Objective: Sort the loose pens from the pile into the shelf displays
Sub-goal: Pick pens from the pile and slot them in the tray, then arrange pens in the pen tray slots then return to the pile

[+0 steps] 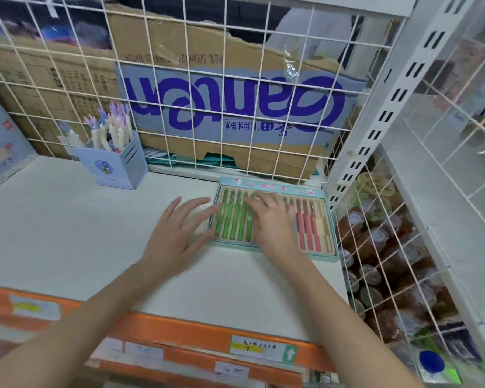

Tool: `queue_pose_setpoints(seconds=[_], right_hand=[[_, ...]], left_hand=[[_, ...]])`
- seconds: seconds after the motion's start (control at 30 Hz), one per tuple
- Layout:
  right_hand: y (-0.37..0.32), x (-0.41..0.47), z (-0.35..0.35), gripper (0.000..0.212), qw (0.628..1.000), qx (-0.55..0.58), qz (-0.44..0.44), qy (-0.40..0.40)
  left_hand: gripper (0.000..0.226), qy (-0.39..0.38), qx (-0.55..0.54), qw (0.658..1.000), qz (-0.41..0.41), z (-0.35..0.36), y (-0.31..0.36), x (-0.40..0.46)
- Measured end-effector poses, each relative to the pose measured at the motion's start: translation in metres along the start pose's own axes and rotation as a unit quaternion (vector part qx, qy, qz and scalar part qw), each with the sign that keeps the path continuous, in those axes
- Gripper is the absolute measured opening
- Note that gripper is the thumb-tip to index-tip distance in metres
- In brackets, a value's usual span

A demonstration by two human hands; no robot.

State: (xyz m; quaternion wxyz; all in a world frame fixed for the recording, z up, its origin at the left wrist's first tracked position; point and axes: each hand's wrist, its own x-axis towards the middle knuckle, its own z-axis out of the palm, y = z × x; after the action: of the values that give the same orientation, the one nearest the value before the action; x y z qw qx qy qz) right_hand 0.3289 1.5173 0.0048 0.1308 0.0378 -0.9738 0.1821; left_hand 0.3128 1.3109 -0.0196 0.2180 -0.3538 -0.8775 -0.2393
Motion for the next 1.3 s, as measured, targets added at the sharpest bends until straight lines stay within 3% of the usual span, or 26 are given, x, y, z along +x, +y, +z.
queue_pose_setpoints(seconds=[0.2,0.4,0.7,0.9,1.03,1.3], right_hand=[[-0.100,-0.003,0.027,0.051,0.983,0.008,-0.116,-0.142],[-0.186,0.009,0.049,0.058,0.973,-0.032,-0.149,-0.175],[-0.387,0.000,0.122,0.073,0.949,-0.016,-0.241,-0.201],[-0.518,0.009,0.155,0.073,0.929,0.005,-0.321,-0.185],[-0.583,0.015,0.172,0.080,0.914,0.014,-0.360,-0.186],[-0.693,0.044,0.233,0.082,0.880,0.024,-0.410,-0.238]], left_hand=[[0.043,0.036,0.053,0.988,-0.142,-0.065,-0.035,-0.031],[0.054,-0.006,0.155,0.947,-0.282,-0.138,-0.100,-0.109],[0.062,0.032,0.255,0.902,-0.347,-0.275,-0.183,-0.252],[0.067,0.027,0.327,0.831,-0.450,-0.366,-0.212,-0.341],[0.064,0.030,0.363,0.821,-0.439,-0.407,-0.233,-0.377],[0.066,0.090,0.340,0.782,-0.515,-0.454,-0.301,-0.426]])
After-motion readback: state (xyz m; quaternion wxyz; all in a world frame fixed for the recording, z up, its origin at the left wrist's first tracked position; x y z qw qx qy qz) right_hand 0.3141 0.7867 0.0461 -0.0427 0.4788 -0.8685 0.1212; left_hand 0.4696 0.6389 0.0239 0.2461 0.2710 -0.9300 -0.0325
